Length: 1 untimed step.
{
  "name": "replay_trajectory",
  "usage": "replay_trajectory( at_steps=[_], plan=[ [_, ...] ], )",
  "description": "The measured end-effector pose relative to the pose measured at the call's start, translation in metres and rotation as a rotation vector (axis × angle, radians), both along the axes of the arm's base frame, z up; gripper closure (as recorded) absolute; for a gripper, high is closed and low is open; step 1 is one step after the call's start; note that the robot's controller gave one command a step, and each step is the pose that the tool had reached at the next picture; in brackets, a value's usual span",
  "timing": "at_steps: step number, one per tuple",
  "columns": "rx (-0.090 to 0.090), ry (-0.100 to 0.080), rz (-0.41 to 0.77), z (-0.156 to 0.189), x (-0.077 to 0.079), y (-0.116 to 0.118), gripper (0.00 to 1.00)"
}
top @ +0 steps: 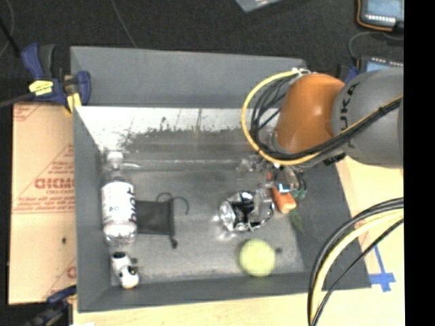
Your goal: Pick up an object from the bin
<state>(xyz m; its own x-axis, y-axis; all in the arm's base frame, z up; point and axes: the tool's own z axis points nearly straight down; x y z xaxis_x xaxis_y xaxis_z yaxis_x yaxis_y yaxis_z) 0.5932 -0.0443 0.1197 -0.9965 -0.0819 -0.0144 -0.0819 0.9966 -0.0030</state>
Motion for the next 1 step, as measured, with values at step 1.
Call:
replay_trajectory(
  at_steps=[1],
  plan=[
    [0.001,0.007,-0.074,-0.0346,-0.01,-0.003,0.0]
  ],
)
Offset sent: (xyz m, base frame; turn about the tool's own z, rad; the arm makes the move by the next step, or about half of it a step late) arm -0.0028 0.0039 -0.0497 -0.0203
